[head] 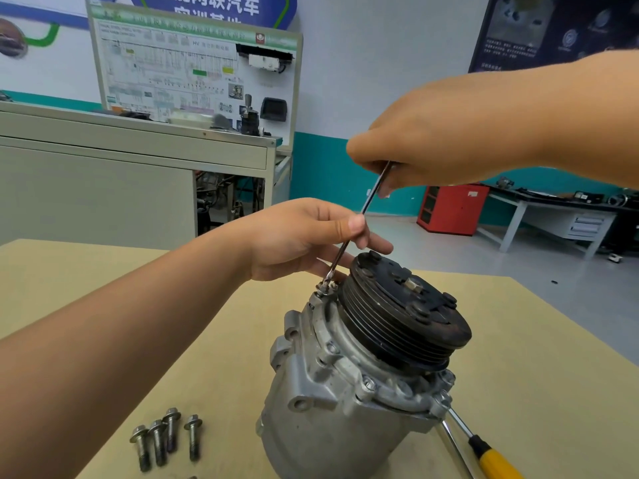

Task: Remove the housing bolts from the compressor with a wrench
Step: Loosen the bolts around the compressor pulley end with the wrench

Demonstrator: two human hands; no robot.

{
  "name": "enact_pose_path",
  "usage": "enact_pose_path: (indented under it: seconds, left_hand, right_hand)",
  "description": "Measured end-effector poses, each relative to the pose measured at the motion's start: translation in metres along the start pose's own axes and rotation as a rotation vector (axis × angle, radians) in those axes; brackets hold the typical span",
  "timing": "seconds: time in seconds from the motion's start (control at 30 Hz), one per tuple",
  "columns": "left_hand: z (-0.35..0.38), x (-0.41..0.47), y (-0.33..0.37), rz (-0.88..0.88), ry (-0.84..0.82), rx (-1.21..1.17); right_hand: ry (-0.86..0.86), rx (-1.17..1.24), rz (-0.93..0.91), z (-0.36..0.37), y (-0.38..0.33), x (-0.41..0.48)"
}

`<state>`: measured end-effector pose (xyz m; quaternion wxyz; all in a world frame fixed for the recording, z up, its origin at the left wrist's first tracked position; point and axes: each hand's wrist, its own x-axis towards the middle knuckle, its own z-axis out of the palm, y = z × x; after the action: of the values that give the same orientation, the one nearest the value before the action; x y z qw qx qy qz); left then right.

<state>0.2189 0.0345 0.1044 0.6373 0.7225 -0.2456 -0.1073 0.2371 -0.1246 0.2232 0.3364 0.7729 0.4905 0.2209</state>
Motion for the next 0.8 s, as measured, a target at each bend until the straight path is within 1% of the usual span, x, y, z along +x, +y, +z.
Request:
enact_pose_path:
  seconds: [0.1, 0.17, 0.27, 0.33, 0.43, 0.5, 0.6, 0.63, 0.67, 0.8]
  left_hand:
    - [0.001, 0.001, 0.0, -0.004, 0.02, 0.004]
    - [0.002, 0.001, 0.001, -0.008, 0.046, 0.018]
    - [0.006, 0.003, 0.0, -0.003, 0.082, 0.053]
    - [0.007, 0.004, 0.0, -0.001, 0.083, 0.075]
    - [0.005, 0.002, -0.001, -0.012, 0.061, 0.07]
    - [0.003, 0.001, -0.002, -0.01, 0.059, 0.06]
    - [0.003, 0.004, -0.004, -0.002, 0.073, 0.055]
    - [0.003, 0.005, -0.005, -0.001, 0.078, 0.05]
    - [0.003, 0.006, -0.005, -0.002, 0.083, 0.044]
    - [-0.001, 0.007, -0.007, 0.002, 0.08, 0.01]
  right_hand:
    - [-0.097, -0.009, -0.011, -0.003, 0.0, -0.001]
    - [-0.094, -0.026, -0.028, -0.001, 0.001, 0.0]
    - [-0.134, -0.066, -0.035, -0.002, 0.002, 0.002]
    - [-0.157, -0.11, -0.012, -0.002, -0.002, 0.0]
    - [-0.139, -0.221, -0.021, -0.002, -0.008, -0.005]
    - [-0.131, -0.192, -0.016, 0.002, -0.006, -0.007]
    - [-0.222, -0.092, 0.023, 0.005, -0.007, -0.006]
    - [-0.24, -0.096, 0.021, 0.007, -0.006, -0.004]
    - [-0.242, -0.107, 0.015, 0.009, -0.005, -0.003]
    - [-0.119, -0.081, -0.009, 0.015, 0.0, 0.001]
